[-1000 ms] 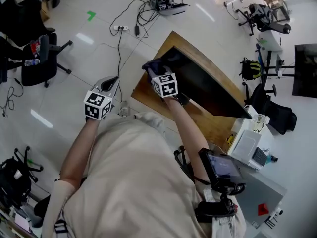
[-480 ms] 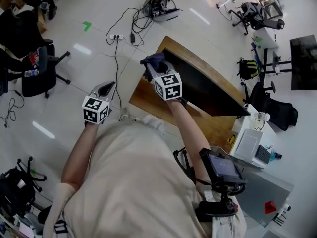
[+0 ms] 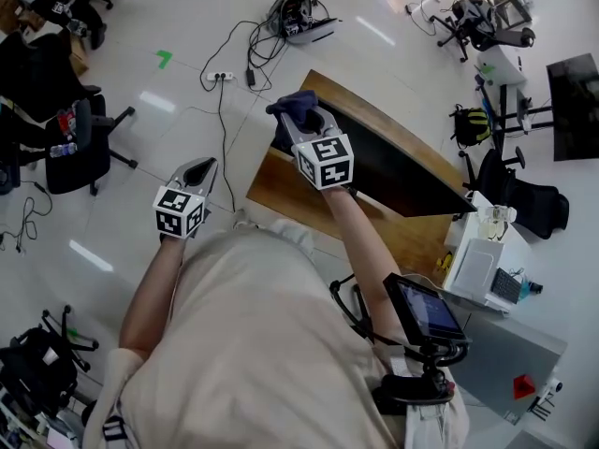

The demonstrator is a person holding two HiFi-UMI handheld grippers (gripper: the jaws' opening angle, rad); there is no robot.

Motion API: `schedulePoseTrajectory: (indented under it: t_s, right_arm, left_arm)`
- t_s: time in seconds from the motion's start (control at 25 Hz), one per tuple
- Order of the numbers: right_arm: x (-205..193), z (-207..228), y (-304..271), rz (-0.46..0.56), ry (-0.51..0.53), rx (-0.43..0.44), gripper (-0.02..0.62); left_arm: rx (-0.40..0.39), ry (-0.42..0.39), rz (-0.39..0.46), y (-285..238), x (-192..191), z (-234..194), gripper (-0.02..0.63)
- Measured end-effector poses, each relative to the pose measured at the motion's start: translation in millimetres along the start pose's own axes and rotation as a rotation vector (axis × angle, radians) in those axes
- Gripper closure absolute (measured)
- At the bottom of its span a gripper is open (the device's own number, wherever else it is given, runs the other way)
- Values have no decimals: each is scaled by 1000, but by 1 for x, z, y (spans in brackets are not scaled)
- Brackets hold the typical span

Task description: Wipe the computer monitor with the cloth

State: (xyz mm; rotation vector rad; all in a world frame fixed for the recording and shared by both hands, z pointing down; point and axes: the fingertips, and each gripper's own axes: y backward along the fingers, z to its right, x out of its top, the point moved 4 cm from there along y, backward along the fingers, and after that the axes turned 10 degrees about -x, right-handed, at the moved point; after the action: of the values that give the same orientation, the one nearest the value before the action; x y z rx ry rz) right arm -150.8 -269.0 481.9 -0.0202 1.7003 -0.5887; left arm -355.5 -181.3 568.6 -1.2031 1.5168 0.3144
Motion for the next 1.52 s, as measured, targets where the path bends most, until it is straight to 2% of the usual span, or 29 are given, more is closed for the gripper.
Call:
schedulePoseTrajectory:
  t_s: [0.24,0.68,0.92,1.28,1.52]
  right_arm:
    - [-4,9,12,13,32,-21,482]
    - [-30,51,59,5,1,-79,483]
    - [-46,79,95,-21,-13,-90,483]
    - [-53,98,122,-87,-29,-87,483]
    - [-46,124,147,-90,-51,-33,483]
  left_arm:
    - [-4,-5,-11,-2,0,2,606]
    - [-38,-34,-52,-31,0,30,606]
    - [-83,-24,-67,-65,2,75,606]
    - [-208,-55,-106,-100,18,135,606]
    - [-194,-81,-107,-122,42,178,606]
